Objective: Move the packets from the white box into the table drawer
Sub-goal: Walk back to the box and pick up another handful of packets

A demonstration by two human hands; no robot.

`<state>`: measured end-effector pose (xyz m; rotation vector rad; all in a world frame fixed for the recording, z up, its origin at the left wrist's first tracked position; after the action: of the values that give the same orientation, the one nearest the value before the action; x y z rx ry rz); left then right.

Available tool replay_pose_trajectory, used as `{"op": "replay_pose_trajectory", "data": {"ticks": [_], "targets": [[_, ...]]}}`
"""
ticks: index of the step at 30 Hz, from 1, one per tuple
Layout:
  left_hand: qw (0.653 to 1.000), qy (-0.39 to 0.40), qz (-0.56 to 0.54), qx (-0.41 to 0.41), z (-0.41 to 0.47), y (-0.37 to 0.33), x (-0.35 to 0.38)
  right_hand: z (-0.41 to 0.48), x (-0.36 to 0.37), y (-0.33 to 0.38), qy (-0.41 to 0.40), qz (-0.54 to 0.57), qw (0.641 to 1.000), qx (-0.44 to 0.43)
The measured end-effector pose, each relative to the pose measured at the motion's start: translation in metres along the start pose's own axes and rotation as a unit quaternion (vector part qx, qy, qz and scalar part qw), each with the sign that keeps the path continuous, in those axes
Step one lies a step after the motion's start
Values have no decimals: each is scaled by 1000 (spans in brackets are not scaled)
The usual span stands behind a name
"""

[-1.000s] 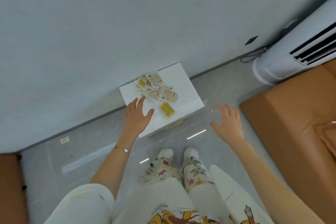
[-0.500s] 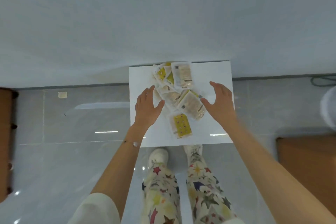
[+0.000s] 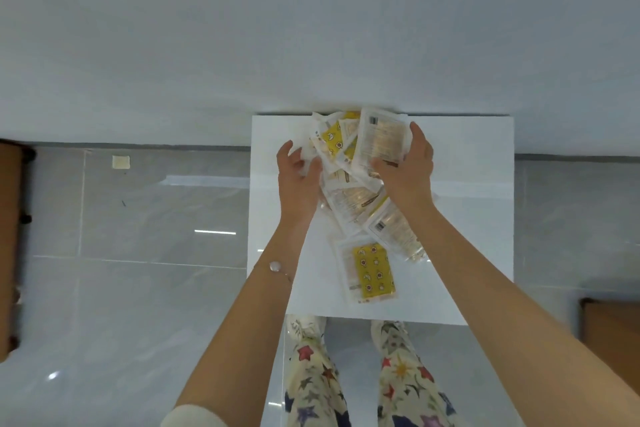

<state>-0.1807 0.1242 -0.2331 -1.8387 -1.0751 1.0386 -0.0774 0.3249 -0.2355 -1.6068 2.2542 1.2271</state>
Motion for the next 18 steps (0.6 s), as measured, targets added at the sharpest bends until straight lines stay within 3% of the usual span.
{"op": "replay_pose_trajectory", "data": {"ticks": [3, 7, 14, 18], "targets": [[997, -16, -49, -59, 7, 5, 11, 5, -7, -4, 1, 69, 997, 30], [998, -19, -3, -60, 15, -1, 17, 14, -1, -8, 47, 135, 987, 77], [999, -9, -14, -30, 11, -9, 16, 17, 7, 4, 116, -42, 992, 21], [999, -23, -20, -20, 1, -4, 6, 6, 4, -1, 121, 18, 992, 22]]}}
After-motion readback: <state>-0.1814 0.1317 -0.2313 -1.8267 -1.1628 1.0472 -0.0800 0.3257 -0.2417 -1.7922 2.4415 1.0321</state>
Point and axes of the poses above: each hand's wrist, its own z-axis towards the middle knuckle, its own x-axis out of the palm, y = z × x, the point moved 10 cm from there along z, towards the middle knuckle, and after that the axes turned 13 degrees about x, right-handed, at the moved point
